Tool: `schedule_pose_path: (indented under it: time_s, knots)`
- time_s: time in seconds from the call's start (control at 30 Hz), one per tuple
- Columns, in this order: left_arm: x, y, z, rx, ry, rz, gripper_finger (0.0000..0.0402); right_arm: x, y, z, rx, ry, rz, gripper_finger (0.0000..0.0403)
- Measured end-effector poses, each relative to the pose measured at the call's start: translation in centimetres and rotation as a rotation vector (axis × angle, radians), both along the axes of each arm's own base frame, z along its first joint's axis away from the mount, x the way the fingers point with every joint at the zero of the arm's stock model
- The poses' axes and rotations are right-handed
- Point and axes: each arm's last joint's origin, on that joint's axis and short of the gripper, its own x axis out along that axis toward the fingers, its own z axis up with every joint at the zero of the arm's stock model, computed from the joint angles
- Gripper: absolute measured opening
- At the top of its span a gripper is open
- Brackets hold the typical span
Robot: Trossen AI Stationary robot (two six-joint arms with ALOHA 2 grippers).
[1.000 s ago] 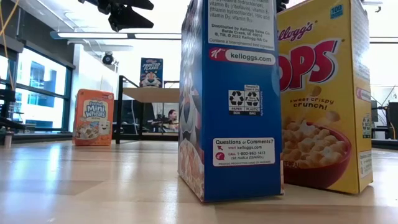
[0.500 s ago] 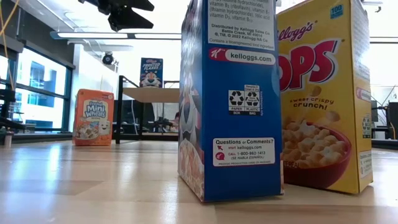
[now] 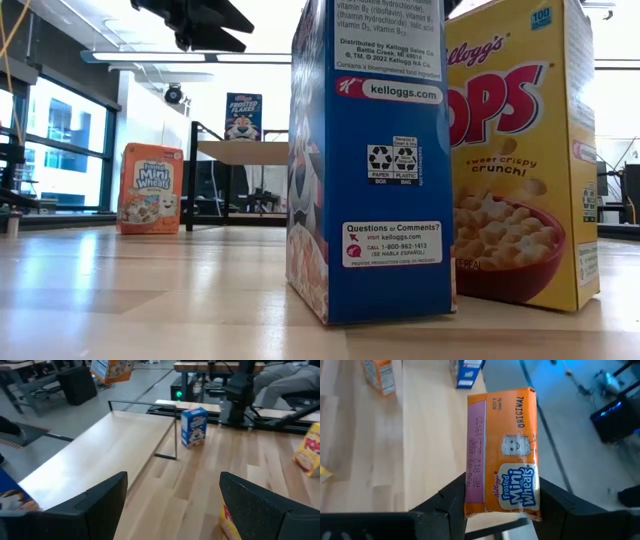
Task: Stack cereal on shelf
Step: Put the top right orange cereal box on the shelf
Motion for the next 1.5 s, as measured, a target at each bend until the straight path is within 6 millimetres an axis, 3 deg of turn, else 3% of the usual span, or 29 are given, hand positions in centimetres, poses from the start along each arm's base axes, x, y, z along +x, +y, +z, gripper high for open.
schedule_pose_path:
  time_s: [0.3, 0.6, 1.13, 1.5]
  knots:
    - [0.0, 0.7, 0.0, 0.000, -0.004, 0.036, 0.0308, -0.8, -2.5, 0.4, -0.081, -0.056, 0.055, 0.0163]
    - [0.0, 0.7, 0.0, -0.002, -0.003, 0.035, 0.0308, 0.7, -5.2, -2.6, 0.008, 0.034, 0.076, 0.0163]
    - [0.0, 0.7, 0.0, -0.002, -0.001, 0.034, 0.0308, 1.7, -6.0, -5.6, 0.165, 0.153, 0.096, 0.0163]
    - [0.0, 0.7, 0.0, -0.002, -0.001, 0.034, 0.0308, 1.7, -5.9, -6.1, 0.229, 0.167, 0.102, 0.0163]
